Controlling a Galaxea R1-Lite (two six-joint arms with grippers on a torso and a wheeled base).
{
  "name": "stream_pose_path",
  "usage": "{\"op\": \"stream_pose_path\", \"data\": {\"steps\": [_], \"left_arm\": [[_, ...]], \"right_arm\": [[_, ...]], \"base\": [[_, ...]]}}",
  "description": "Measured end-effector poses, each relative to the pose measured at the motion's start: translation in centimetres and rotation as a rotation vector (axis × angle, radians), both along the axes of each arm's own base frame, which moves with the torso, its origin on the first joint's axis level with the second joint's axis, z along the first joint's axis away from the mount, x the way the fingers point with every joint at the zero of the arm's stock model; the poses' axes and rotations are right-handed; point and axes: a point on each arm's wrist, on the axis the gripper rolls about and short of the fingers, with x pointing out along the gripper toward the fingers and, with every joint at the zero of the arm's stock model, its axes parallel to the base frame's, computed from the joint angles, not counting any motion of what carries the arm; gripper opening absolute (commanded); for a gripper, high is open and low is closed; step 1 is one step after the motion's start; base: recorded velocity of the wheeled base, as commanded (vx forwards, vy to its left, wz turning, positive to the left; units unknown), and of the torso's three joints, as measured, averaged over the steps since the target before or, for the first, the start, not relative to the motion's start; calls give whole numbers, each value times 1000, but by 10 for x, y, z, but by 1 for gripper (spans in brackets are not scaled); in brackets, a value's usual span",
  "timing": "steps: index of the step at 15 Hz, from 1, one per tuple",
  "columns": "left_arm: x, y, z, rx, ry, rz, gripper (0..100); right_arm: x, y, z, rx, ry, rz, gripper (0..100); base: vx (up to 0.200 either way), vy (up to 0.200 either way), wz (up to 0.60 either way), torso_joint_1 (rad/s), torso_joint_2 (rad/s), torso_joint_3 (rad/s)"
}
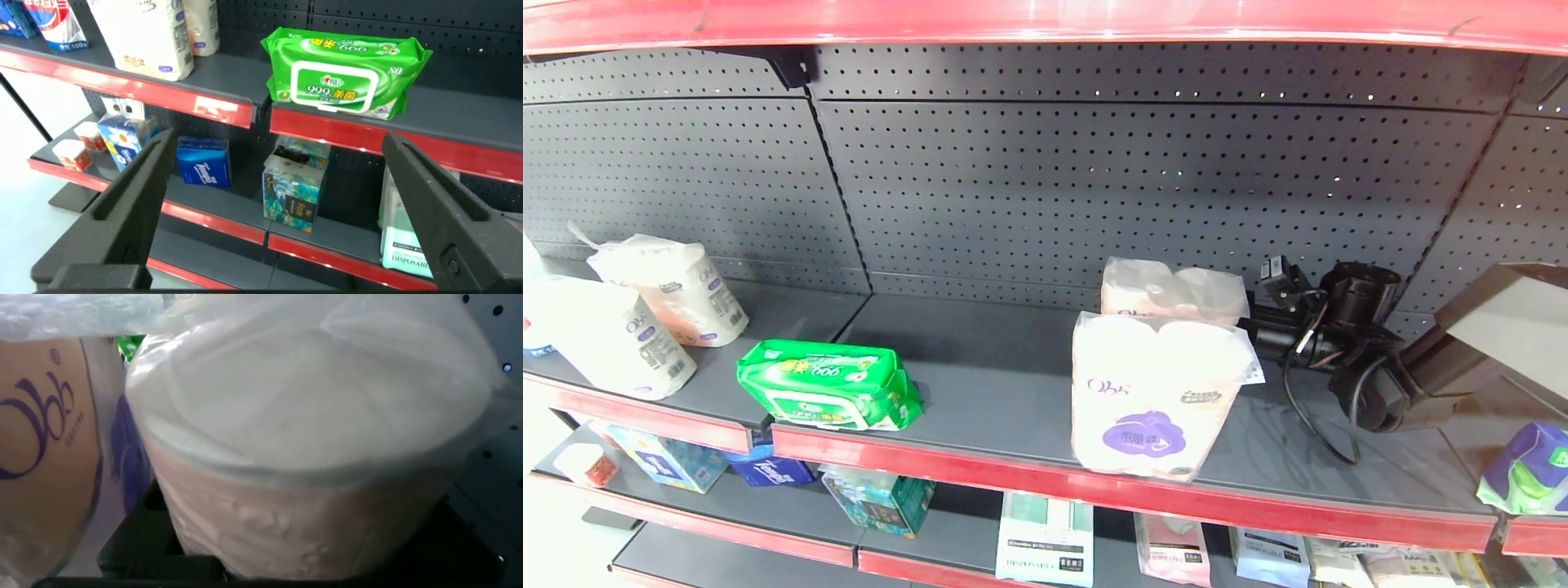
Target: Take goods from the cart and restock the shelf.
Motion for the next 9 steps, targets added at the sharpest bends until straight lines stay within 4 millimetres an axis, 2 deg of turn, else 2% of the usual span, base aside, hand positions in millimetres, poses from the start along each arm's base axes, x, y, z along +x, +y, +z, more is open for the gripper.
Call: {"op": "stream_pose_path", "data": {"steps": [4,5,9], "left_arm": [[0,0,0,0,0,0,100],[0,0,0,0,-1,0,100],[0,0,0,0,0,0,100]], "right_arm": [[2,1,1,-2,4,-1,0],[2,1,1,-3,4,-3,100],[0,-5,0,-3,27,-22,100]], "base": [[0,0,0,0,0,0],[0,0,0,0,0,0],[0,0,0,0,0,0]]}}
